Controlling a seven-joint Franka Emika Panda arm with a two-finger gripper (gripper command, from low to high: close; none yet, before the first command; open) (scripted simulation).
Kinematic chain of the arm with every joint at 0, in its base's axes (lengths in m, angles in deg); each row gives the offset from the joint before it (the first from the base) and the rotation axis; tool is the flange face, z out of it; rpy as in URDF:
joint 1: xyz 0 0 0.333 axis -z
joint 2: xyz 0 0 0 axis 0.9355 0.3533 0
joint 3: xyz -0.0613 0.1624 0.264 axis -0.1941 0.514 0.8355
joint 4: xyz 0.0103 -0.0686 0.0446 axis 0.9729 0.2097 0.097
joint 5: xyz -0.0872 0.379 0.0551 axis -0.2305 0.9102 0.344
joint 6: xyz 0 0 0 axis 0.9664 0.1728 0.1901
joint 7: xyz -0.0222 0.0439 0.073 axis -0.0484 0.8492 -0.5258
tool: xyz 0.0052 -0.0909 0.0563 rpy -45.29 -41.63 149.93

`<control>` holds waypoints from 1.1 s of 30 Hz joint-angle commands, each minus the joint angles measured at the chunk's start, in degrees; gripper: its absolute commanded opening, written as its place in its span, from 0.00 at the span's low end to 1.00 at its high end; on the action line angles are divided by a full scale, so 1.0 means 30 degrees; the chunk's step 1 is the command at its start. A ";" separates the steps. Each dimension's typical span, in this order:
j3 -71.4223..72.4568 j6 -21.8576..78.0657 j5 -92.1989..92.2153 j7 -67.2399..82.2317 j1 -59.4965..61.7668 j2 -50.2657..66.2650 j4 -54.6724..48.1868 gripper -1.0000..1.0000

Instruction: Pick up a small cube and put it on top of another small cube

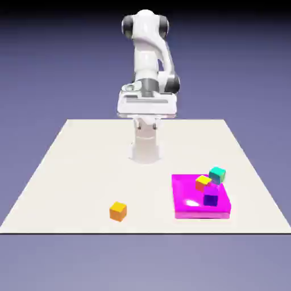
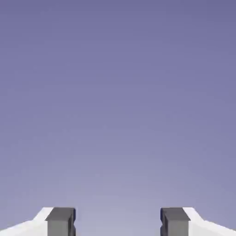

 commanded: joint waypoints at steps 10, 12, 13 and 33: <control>0.6923 0.2412 0.0022 -0.6867 0.6792 -0.0690 -0.1906 0.50; 0.8307 0.2894 0.0026 -0.8240 0.8151 -0.0828 -0.2287 0.50; 0.8999 0.3135 0.0028 -0.8927 0.8830 -0.0897 -0.2478 0.50; 2.2842 0.7959 0.0071 -2.2660 2.2412 -0.2277 -0.6290 0.50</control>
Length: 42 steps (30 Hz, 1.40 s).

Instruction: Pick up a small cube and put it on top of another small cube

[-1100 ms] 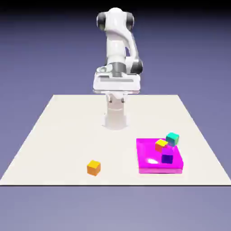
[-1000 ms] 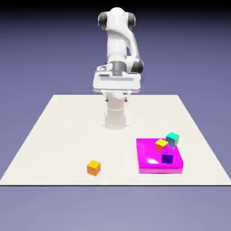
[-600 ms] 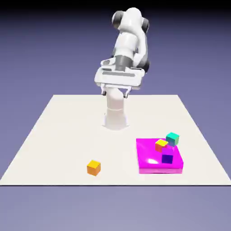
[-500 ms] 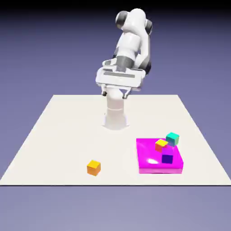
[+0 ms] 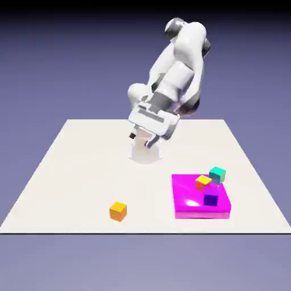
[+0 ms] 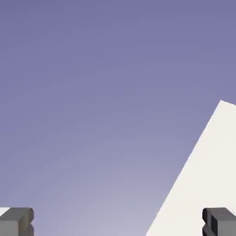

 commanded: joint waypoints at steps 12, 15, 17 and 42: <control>0.8307 0.2894 0.0026 -0.8240 0.8151 -0.0828 -0.2287 0.50; 1.0383 0.3618 0.0032 -1.0300 1.0188 -0.1035 -0.2859 0.50; 1.1768 0.4100 0.0037 -1.1674 1.1546 -0.1173 -0.3240 0.50; 1.6274 0.8719 0.1890 -1.7284 1.4734 -0.3339 -0.5730 0.00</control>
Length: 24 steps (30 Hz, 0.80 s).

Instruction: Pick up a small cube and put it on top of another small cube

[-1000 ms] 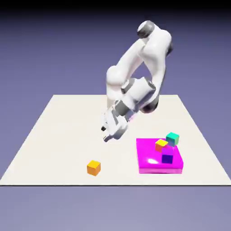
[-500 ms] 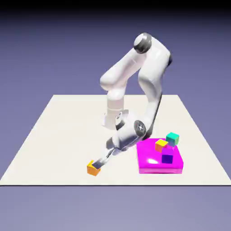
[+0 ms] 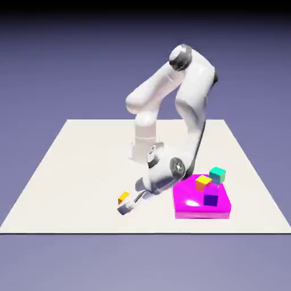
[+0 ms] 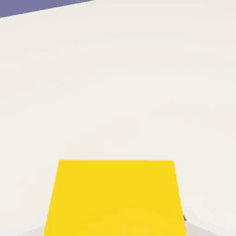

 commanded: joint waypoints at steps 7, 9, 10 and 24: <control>-0.2737 0.4403 0.3245 0.0738 -0.4846 -0.2733 -0.1433 0.00; -0.3519 0.5655 0.4162 0.0944 -0.6230 -0.3513 -0.1843 0.00; -0.3910 0.6281 0.4621 0.1047 -0.6923 -0.3904 -0.2047 0.00; -0.9383 1.5047 1.1041 0.2487 -1.6613 -0.9368 -0.4912 0.00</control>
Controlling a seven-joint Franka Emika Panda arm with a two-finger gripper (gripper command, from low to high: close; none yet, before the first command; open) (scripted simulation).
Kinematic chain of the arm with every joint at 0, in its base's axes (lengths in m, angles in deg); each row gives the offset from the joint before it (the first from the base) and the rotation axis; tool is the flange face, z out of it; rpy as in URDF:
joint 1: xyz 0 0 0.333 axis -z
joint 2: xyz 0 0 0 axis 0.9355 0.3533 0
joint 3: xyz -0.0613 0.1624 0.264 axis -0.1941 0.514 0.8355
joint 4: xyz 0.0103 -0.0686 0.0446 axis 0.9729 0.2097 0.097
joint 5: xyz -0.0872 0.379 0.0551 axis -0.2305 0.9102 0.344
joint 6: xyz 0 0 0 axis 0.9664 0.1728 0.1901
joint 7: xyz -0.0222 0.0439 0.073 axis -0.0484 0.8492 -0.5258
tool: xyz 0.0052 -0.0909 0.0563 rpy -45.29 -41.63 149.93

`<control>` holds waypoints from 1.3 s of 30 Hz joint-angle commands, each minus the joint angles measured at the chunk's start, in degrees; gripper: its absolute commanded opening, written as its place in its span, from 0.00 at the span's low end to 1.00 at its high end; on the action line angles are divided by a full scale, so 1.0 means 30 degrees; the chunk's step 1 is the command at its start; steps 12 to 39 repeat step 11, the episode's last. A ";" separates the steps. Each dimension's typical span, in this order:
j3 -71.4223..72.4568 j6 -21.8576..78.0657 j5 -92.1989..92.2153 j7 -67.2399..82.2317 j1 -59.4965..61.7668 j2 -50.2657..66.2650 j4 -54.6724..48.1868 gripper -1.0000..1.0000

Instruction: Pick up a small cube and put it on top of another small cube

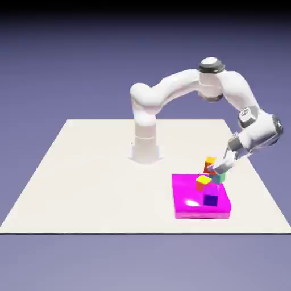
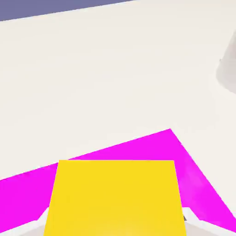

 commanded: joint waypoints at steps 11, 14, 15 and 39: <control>0.0101 0.0054 0.1500 0.0348 -0.1606 -0.1125 0.0955 1.00; 0.0101 0.0054 0.1500 0.0348 -0.1606 -0.1125 0.0955 1.00; 0.0101 0.0054 0.1500 0.0348 -0.1606 -0.1125 0.0955 1.00; 0.0101 0.0054 0.1500 0.0348 -0.1606 -0.1125 0.0955 1.00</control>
